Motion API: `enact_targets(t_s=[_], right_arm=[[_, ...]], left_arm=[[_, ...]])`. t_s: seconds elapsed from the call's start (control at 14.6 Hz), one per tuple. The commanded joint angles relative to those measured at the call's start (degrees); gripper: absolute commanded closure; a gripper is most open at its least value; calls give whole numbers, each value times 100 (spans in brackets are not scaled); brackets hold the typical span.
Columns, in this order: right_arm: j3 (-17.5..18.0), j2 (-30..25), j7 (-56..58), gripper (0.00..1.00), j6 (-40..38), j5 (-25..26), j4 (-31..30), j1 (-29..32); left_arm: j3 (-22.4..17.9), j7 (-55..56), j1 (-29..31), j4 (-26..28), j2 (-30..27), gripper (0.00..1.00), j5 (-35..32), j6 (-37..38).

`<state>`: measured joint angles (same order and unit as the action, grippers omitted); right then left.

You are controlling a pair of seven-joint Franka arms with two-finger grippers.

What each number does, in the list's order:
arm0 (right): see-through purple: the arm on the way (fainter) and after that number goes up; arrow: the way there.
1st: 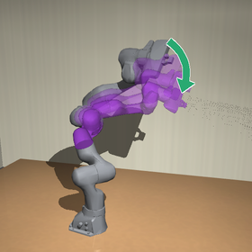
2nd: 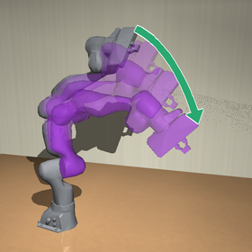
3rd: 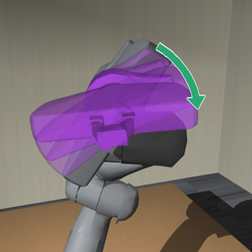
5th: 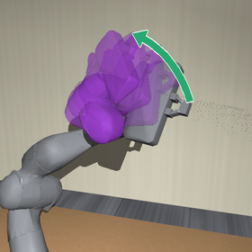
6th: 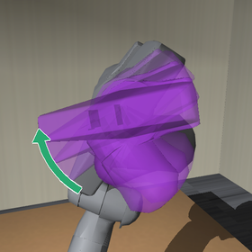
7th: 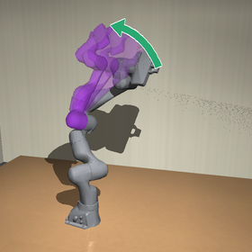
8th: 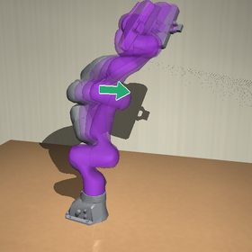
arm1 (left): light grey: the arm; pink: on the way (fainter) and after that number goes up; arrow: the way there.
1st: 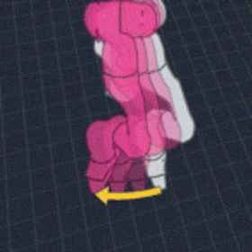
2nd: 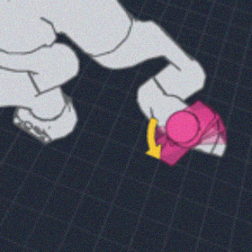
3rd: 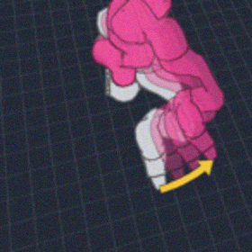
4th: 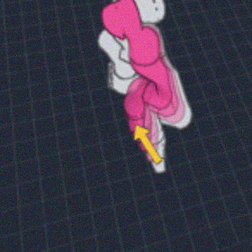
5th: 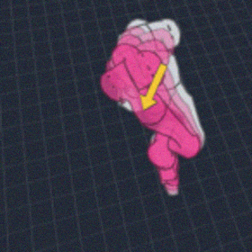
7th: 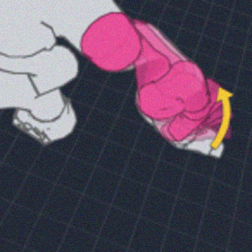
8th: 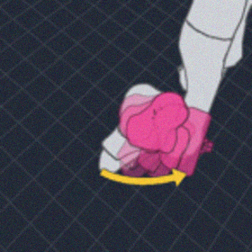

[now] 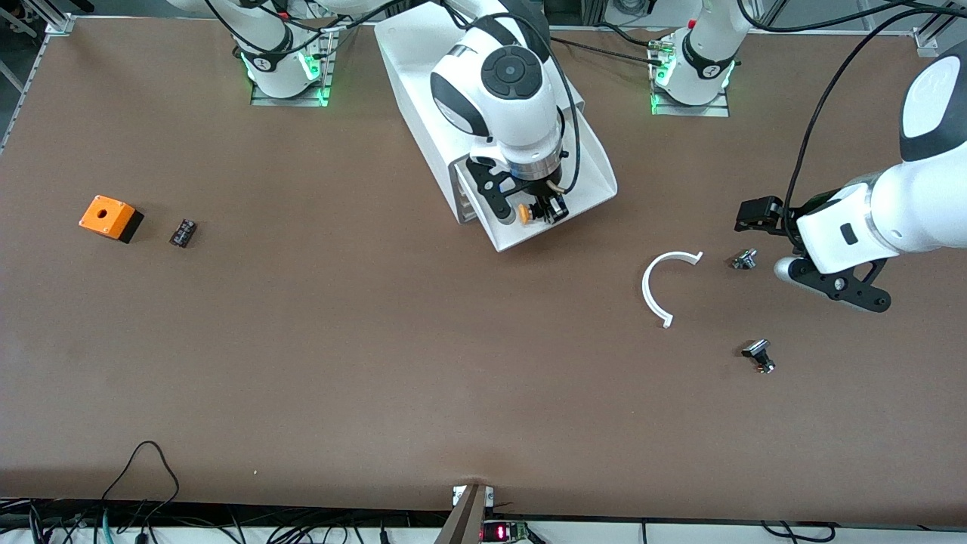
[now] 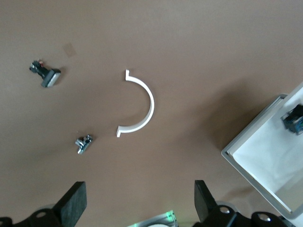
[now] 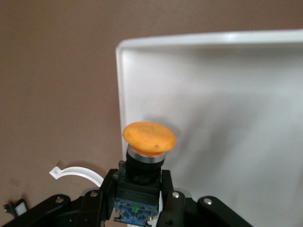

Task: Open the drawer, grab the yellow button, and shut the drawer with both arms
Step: 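Lift the orange button out with the right gripper while the left gripper returns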

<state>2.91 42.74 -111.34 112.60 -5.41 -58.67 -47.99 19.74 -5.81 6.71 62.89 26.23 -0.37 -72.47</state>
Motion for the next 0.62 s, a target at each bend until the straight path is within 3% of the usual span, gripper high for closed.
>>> enact_targets(t_s=[0.0,0.21,0.55], right_arm=[[34,-309,409,100,-387,-275,22,289],[34,-634,1401,100,-826,-610,22,763],[26,-899,3790,100,-1608,-821,5,1738]], left_arm=[[13,455,-21,-102,49,0,-200,181],[65,1509,-30,-32,6,1,-219,50],[292,2845,-82,1337,-285,1,168,-1592]])
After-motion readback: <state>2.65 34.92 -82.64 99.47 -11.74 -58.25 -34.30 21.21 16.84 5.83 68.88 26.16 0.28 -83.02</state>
